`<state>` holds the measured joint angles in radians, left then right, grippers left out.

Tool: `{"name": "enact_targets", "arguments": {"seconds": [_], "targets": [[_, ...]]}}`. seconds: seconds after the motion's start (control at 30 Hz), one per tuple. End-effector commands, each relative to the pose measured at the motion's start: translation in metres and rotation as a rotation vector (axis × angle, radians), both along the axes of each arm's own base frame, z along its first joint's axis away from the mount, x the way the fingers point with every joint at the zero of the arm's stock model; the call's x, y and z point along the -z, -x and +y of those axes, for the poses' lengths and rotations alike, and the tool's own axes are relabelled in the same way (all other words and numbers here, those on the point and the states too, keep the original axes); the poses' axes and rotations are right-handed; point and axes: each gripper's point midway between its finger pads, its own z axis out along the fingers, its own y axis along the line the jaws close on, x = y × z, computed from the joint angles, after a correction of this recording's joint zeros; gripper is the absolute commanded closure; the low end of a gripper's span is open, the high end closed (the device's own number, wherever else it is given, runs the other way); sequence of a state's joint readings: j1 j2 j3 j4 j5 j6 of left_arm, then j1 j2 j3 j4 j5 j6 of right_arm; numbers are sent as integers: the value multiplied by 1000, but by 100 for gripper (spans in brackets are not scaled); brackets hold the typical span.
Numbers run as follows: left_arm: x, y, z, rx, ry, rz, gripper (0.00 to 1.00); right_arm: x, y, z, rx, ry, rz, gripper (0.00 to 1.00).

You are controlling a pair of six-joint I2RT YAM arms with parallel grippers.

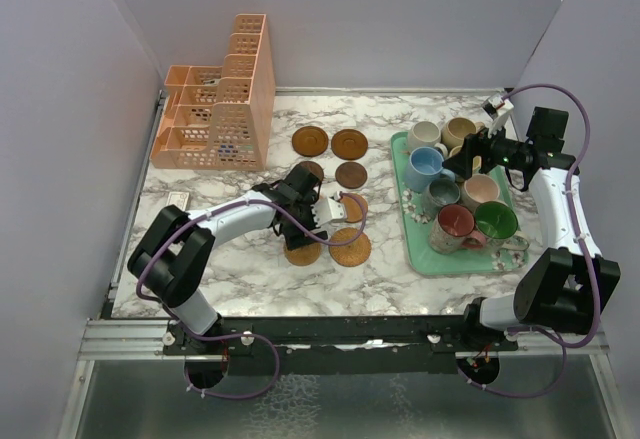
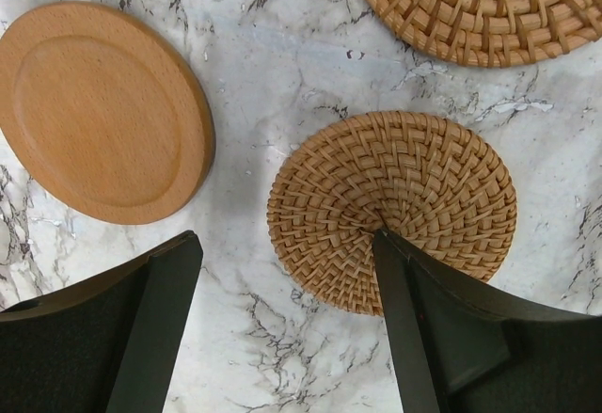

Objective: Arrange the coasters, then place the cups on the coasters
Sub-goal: Move the coaster to the center of the board.

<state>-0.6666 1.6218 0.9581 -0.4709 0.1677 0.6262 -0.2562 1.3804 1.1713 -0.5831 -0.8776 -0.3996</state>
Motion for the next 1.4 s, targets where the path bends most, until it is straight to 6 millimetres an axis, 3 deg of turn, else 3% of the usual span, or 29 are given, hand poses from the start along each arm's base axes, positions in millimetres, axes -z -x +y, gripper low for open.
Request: {"name": "enact_targets", "arguments": {"seconds": [0.0, 0.47, 0.5, 0.83, 1.1, 1.37], "targets": [[18, -8, -3, -12, -26, -23, 23, -2, 3, 4, -25, -1, -9, 18], [13, -24, -3, -27, -41, -84, 23, -1, 3, 4, -25, -1, -7, 18], [20, -22, -2, -26, -55, -67, 23, -1, 3, 4, -25, -1, -6, 18], [18, -21, 0, -14, -56, -66, 22, 0, 2, 4, -25, -5, -1, 18], [-12, -16, -11, 6, 26, -78, 19, 1, 2, 3, -22, -1, -1, 18], [-42, -11, -35, 35, 151, -42, 13, -4, 1, -1, -18, 33, 3, 21]]}}
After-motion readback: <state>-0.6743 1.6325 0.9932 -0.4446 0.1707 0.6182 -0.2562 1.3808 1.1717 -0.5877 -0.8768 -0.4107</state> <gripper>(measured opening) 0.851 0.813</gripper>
